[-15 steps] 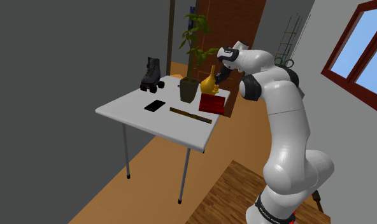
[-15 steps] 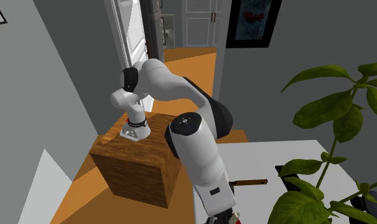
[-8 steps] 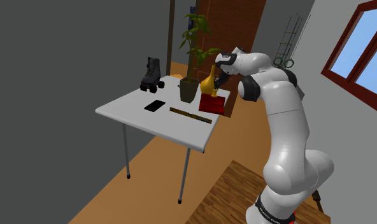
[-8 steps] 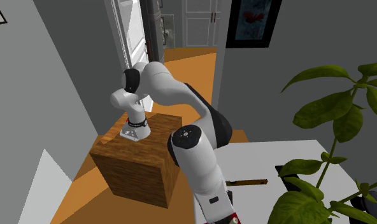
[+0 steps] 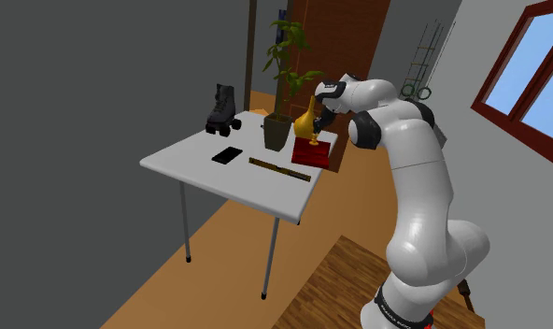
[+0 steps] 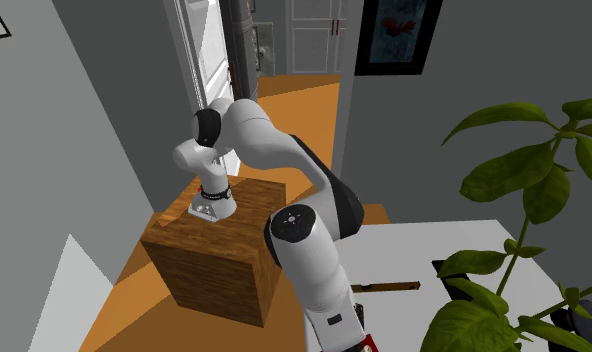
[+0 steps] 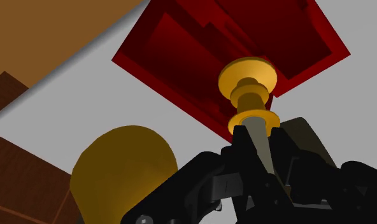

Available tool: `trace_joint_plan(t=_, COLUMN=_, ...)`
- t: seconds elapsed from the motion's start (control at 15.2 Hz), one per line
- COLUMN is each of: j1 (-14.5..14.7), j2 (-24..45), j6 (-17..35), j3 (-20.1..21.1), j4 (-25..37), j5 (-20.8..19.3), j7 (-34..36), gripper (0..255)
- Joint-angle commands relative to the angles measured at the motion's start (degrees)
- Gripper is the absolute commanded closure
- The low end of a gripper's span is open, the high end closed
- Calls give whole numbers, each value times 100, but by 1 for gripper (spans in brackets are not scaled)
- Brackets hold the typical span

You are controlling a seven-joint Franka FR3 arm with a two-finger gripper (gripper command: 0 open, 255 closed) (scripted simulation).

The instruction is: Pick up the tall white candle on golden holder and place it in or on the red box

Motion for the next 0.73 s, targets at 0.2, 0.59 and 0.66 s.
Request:
trace_joint_plan(t=0.2, j1=0, j2=0, j6=1, j3=0, j4=-1, j5=0, j7=-1, gripper=0)
trace_joint_plan(t=0.59, j1=55, j2=-308, j6=-139, j3=-79, j4=-173, j5=-84, j7=9, gripper=0)
trace_joint_plan(t=0.66, j1=80, j2=-453, j6=-217, j3=-118, j4=-240, j5=-129, j7=18, gripper=0)
